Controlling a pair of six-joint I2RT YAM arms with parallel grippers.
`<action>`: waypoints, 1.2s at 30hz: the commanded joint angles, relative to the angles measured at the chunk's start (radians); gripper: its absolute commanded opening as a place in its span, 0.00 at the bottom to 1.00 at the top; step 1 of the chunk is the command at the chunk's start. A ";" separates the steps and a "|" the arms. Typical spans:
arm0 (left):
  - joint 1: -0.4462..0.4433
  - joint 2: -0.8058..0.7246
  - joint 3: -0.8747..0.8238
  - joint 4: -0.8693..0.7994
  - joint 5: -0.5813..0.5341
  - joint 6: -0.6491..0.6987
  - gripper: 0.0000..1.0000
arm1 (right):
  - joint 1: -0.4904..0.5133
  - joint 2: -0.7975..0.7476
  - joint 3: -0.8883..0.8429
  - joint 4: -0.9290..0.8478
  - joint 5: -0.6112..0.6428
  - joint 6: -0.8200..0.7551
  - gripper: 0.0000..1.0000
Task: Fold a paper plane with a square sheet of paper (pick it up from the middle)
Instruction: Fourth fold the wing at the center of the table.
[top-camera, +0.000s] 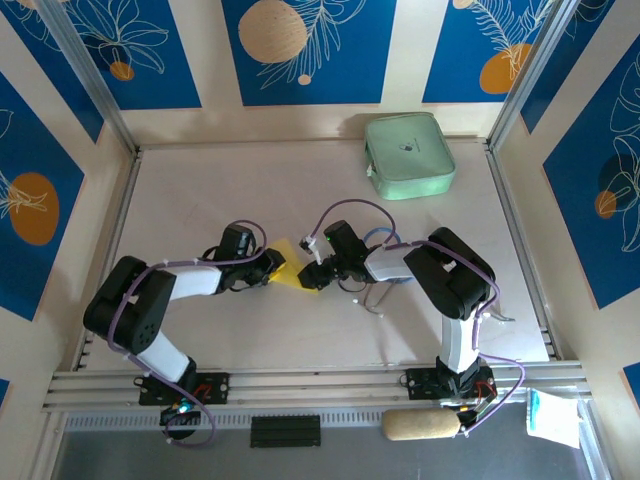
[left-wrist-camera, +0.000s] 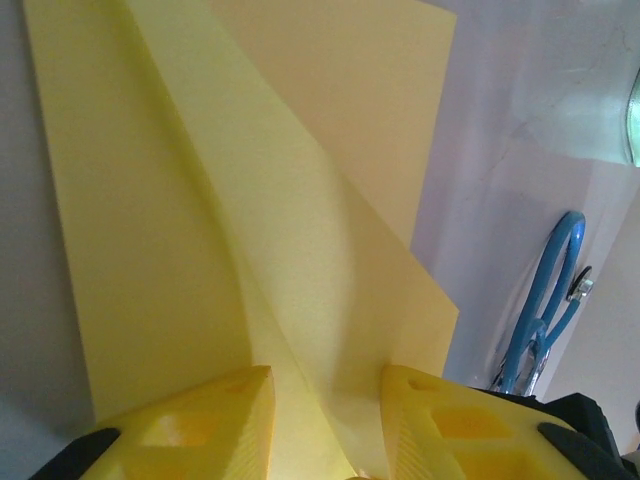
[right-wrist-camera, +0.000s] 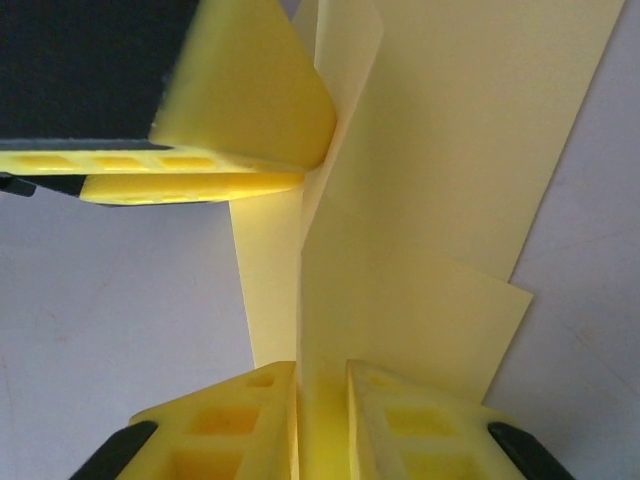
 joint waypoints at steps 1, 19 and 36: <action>-0.010 0.015 0.026 -0.028 0.014 0.015 0.34 | -0.006 0.016 0.019 -0.025 -0.008 0.012 0.24; -0.016 0.037 0.061 -0.168 -0.009 0.033 0.43 | 0.015 -0.034 0.039 -0.103 0.094 0.010 0.30; -0.020 0.043 0.070 -0.182 -0.005 0.036 0.44 | 0.051 -0.014 0.071 -0.150 0.218 0.019 0.21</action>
